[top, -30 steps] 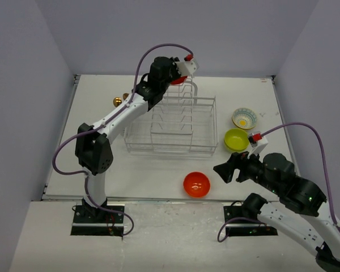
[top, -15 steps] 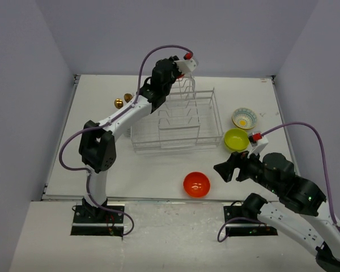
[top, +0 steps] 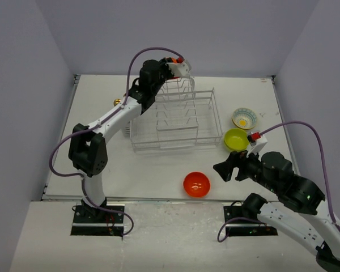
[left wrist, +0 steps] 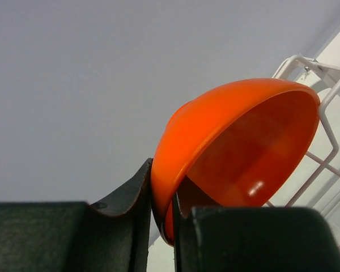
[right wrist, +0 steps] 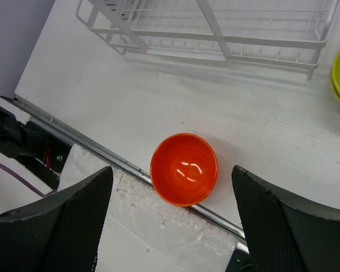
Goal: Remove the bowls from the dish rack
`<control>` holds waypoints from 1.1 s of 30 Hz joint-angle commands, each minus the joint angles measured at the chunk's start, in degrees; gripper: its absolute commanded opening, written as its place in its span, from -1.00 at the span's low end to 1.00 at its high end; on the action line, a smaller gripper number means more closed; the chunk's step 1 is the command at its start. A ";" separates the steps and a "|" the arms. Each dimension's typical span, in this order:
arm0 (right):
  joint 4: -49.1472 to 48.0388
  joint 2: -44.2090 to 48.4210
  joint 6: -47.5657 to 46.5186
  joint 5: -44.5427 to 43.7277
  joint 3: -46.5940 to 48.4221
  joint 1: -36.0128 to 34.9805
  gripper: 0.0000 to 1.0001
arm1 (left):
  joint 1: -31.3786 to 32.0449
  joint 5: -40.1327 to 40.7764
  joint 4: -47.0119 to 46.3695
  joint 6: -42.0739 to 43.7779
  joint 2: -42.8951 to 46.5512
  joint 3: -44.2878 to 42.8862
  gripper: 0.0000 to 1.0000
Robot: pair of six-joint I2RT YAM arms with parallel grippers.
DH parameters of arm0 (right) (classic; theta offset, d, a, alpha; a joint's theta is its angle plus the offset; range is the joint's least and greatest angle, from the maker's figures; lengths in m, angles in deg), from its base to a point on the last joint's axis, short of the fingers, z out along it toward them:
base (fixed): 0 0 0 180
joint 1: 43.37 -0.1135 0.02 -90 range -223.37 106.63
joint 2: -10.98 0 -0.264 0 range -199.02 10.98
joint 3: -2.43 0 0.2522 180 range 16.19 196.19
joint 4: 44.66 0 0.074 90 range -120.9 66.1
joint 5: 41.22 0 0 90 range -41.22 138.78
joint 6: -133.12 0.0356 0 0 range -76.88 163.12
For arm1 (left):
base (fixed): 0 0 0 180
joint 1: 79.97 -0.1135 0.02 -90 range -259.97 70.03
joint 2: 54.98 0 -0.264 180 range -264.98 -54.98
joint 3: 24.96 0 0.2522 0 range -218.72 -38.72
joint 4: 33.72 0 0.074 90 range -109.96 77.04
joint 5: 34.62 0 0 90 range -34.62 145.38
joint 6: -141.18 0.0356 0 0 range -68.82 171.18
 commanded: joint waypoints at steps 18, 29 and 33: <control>-4.31 -2.25 -0.31 -1.78 2.65 -0.17 0.71 | -0.22 6.12 -5.71 -16.96 11.88 -1.71 -1.00; -17.23 -11.28 -0.13 -5.03 13.62 -0.17 0.94 | 1.54 8.59 25.22 -68.36 26.62 -7.28 -1.00; -15.22 -21.98 -1.01 -6.34 24.95 -0.17 0.95 | 9.24 14.73 25.88 -83.40 36.66 10.16 -1.00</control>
